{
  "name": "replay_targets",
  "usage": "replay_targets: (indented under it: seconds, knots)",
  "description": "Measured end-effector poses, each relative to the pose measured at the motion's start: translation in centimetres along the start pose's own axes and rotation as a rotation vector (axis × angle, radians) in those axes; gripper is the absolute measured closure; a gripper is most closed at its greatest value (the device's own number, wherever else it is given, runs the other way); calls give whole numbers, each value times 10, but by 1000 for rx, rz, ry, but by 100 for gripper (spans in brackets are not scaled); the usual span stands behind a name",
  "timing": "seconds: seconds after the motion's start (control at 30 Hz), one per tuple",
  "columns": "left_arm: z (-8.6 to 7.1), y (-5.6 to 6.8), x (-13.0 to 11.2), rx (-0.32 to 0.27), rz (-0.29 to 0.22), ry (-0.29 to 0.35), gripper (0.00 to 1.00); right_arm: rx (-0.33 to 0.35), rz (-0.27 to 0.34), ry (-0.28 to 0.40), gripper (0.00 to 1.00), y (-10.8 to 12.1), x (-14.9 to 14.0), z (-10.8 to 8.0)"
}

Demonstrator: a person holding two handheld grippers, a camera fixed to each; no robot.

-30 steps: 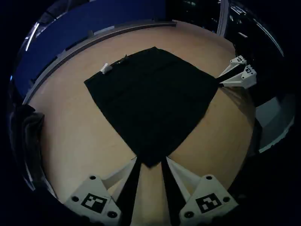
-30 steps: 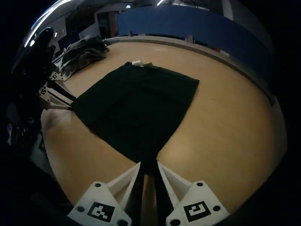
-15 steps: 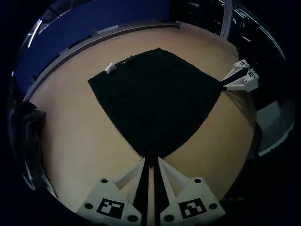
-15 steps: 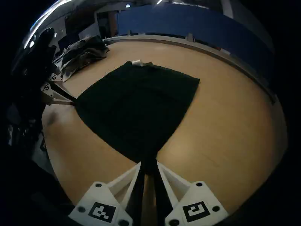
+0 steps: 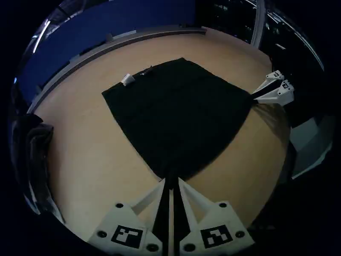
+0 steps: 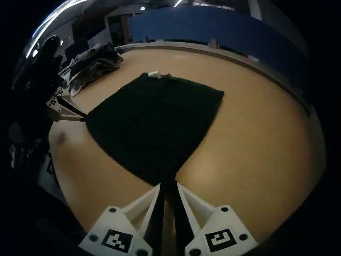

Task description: Fold towel

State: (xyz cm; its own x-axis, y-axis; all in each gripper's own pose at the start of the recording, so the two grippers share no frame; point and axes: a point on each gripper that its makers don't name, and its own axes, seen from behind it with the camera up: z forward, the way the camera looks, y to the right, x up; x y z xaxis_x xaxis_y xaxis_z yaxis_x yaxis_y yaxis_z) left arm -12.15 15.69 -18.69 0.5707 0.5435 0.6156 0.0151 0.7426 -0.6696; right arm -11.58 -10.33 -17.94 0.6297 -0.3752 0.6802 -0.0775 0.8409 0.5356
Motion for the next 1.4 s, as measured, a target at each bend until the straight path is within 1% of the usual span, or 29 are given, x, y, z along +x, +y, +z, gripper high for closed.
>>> replay_targets:
  seconds: [0.27, 0.47, 0.77, 0.97, 1.17, 1.3, 1.4]
  knots:
    - [-18, 0, 11, 7, -42, 19, 95, -7, 17, 36, 88, 0, 18, -18]
    - [-34, 0, 20, 14, -77, 29, 95, -8, 13, 48, 88, -4, 29, -34]
    - [-58, 0, 32, 26, -97, 31, 95, -11, 12, 74, 88, -9, 48, -62]
    - [-73, 4, 41, 19, -117, 46, 95, -13, 15, 83, 88, -12, 57, -79]
    - [-76, 4, 44, 17, -127, 50, 95, -14, 22, 77, 88, -13, 57, -81]
    - [-76, 1, 47, 22, -121, 43, 95, -16, 22, 70, 88, -12, 59, -81]
    - [-76, -1, 51, 24, -126, 39, 95, -16, 19, 65, 88, -10, 63, -81]
